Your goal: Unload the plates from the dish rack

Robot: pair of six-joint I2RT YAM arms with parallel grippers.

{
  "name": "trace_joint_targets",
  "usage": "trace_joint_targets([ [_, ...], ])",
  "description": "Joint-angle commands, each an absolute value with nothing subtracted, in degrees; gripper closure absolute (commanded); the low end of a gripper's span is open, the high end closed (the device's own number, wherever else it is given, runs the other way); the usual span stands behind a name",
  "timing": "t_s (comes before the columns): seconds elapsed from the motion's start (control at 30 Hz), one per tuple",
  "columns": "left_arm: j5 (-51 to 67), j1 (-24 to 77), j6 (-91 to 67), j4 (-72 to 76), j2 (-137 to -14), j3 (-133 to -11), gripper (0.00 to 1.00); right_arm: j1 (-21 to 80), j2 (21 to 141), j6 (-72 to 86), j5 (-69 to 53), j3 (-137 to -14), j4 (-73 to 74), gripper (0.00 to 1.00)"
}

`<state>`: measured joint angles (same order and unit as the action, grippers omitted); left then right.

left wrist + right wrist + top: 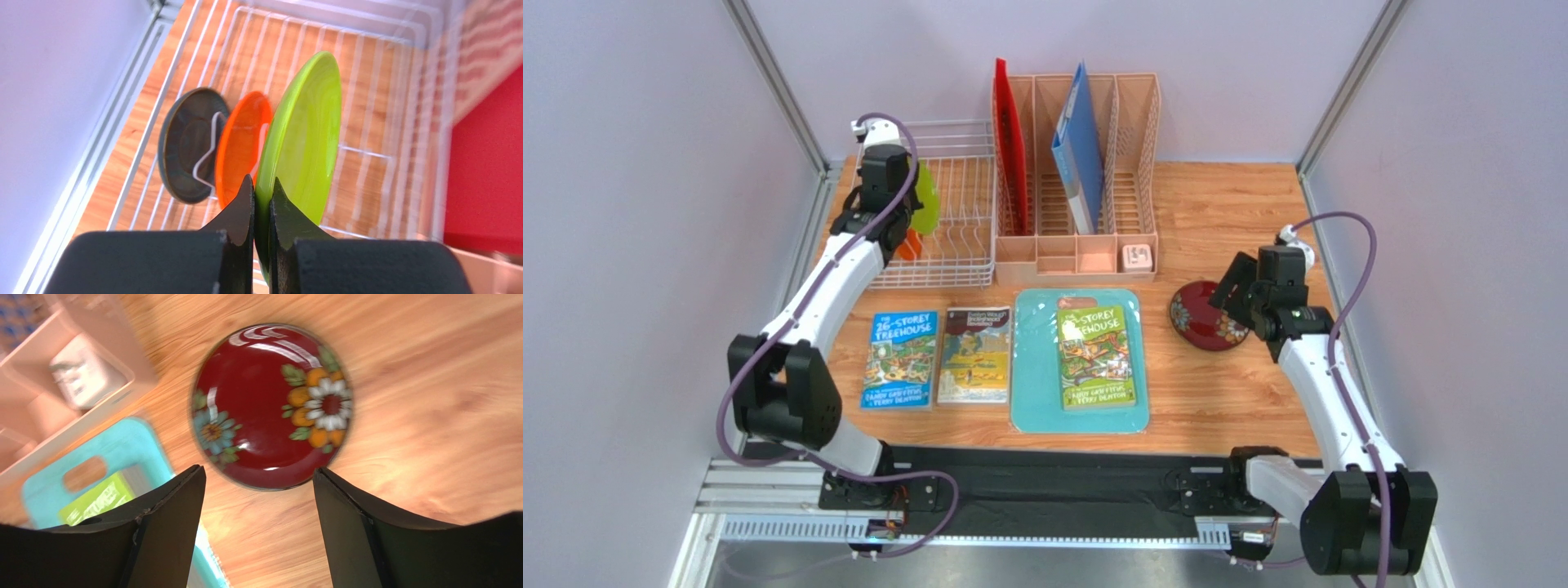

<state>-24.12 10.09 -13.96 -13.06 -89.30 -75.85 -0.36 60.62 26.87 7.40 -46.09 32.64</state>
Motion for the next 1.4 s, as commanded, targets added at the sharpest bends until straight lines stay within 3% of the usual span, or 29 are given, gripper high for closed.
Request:
trace_joint_targets([
  [0.0, -18.66, 11.42, -17.83, -15.29, -81.40, -74.19, 1.00, 3.60, 58.36, 25.23, -4.55, -48.61, 28.84, 0.29],
  [0.27, 3.84, 14.94, -31.01, -10.12, -68.30, -60.22, 1.00, 11.51, 55.81, 27.77, -15.64, -46.50, 19.44, 0.24],
  [0.7, 8.87, 27.07, -44.99, 5.44, -61.52, -41.14, 1.00, 21.79, 62.04, 32.17, -17.13, -43.60, 8.97, 0.22],
  [1.1, 10.99, 35.06, -49.13, 13.09, -69.69, -42.71, 1.00, 22.06, 68.11, 38.40, -24.16, -39.03, -5.53, 0.23],
  [1.37, 12.04, 37.26, -50.45, 17.31, -73.65, -43.94, 1.00, 22.15, 72.15, 41.48, -28.04, -38.23, -10.81, 0.34],
])
